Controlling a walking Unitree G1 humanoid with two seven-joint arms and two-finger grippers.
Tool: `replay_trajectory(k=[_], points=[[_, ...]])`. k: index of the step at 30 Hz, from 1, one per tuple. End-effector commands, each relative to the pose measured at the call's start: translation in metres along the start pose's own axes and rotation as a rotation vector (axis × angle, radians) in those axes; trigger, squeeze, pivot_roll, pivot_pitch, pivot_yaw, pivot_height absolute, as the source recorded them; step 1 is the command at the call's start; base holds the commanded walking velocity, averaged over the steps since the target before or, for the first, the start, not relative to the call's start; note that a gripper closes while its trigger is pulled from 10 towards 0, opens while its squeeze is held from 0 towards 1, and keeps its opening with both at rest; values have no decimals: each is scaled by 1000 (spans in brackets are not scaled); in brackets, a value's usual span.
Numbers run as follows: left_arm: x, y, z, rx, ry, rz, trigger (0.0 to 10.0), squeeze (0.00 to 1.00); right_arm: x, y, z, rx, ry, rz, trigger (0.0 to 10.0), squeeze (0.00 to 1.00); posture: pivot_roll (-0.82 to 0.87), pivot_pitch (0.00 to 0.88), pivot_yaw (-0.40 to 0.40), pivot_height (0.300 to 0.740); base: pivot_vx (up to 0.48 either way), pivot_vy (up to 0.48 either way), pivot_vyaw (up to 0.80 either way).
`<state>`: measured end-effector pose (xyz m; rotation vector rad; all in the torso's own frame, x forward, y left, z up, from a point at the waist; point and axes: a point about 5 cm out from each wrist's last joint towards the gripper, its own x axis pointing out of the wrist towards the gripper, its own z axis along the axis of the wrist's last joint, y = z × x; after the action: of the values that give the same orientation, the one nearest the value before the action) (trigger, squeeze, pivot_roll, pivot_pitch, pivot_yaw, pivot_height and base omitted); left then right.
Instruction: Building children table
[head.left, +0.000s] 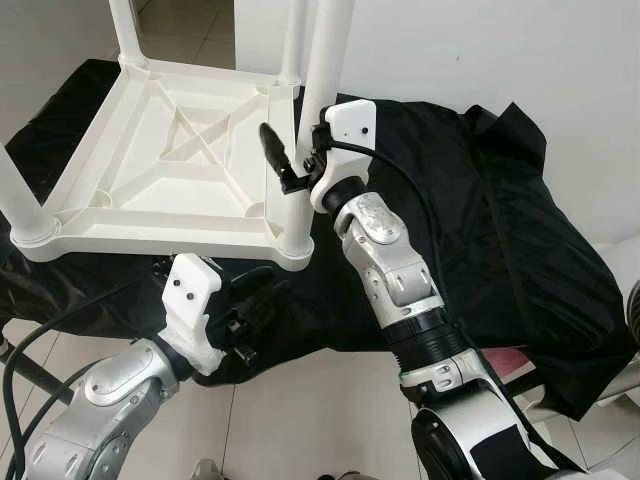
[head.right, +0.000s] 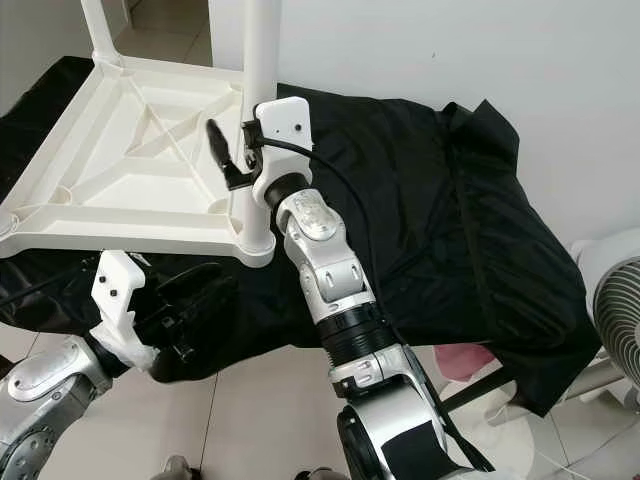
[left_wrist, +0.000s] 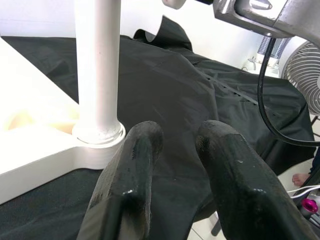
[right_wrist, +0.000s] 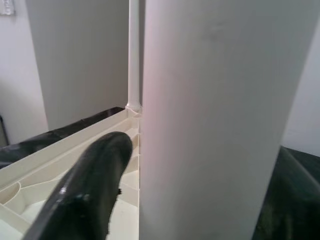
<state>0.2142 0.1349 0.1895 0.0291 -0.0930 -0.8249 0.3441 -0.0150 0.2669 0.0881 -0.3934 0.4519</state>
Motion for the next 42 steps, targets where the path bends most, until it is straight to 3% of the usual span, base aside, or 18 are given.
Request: replay_trajectory(k=[1, 5, 6, 17, 18, 19, 20, 21, 23, 24, 25, 28, 31, 34, 35, 37, 39, 42], points=[[1, -4, -2, -2, 12, -37, 10000, 0, 2, -3, -2, 7, 23, -42, 1647, 0, 132, 77, -133, 740, 0, 0, 0], [1, -5, -2, -3, 10, -37, 10000, 0, 4, -4, -5, -1, 42, -73, 1647, 0, 132, 77, -133, 740, 0, 0, 0], [2, -5, -1, -3, 9, -39, 10000, 0, 5, -5, -5, -6, 43, -82, 10000, 0, 128, 85, -132, 740, 0, 0, 0], [4, -5, -1, 7, 20, -57, 10000, 0, 10, -4, -6, 48, 64, -121, 10000, 0, 121, 89, -129, 740, 0, 0, 0], [5, -6, -1, 7, 21, -58, 10000, 0, 9, -3, -6, 65, 68, -121, 9176, 0, 121, 89, -129, 740, 0, 0, 0], [5, -7, -2, 11, 24, -62, 10000, 0, 9, -3, -7, 94, 72, -127, 9176, 0, 120, 89, -129, 740, 0, 0, 0], [6, -8, -2, 11, 26, -65, 10000, 0, 8, -5, -9, 174, 81, -149, 10000, 0, 118, 92, -128, 740, 0, 0, 0], [6, -8, -2, 11, 26, -65, 10000, 0, 8, -5, -9, 174, 81, -149, 10000, 0, 118, 92, -128, 740, 0, 0, 0], [6, -9, -3, 12, 29, -68, 10000, 0, 7, -8, -13, 298, 100, -185, 10000, 0, 119, 91, -129, 740, 0, 0, 0], [6, -9, -3, 12, 29, -68, 10000, 0, 7, -8, -13, 298, 100, -185, 10000, 0, 119, 91, -129, 740, 0, 0, 0], [7, -10, -3, 11, 29, -70, 10000, 0, 6, -11, -14, 367, 102, -206, 10000, 0, 118, 93, -131, 740, 0, 0, 0], [7, -11, -3, 11, 29, -72, 10000, 0, 5, -13, -14, 425, 101, -222, 10000, 0, 117, 95, -130, 740, 0, 0, 0], [7, -14, -6, 3, 41, -80, 10000, 0, -1, -28, -19, 632, 104, -292, 10000, 0, 110, 101, -126, 740, 0, 0, 0], [6, -15, -7, 2, 48, -82, 10000, 0, -3, -31, -20, 668, 102, -304, 10000, 0, 110, 101, -126, 740, 0, 0, 0], [6, -15, -10, -4, 59, -78, 10000, 0, -5, -35, -21, 714, 93, -320, 9412, 0, 109, 101, -124, 740, 0, 0, 0], [5, -15, -15, -23, 71, -62, 10000, 0, -7, -38, -21, 761, 78, -330, 10000, 0, 108, 100, -122, 740, 0, 0, 0], [3, -10, -29, -35, 119, -9, 10000, 0, -13, -44, -21, 836, 53, -343, 10000, 0, 103, 102, -119, 740, 0, 0, 0], [4, -6, -34, -32, 135, 30, 10000, 0, -15, -46, -20, 864, 39, -344, 10000, 0, 101, 101, -118, 740, 0, 0, 0]])
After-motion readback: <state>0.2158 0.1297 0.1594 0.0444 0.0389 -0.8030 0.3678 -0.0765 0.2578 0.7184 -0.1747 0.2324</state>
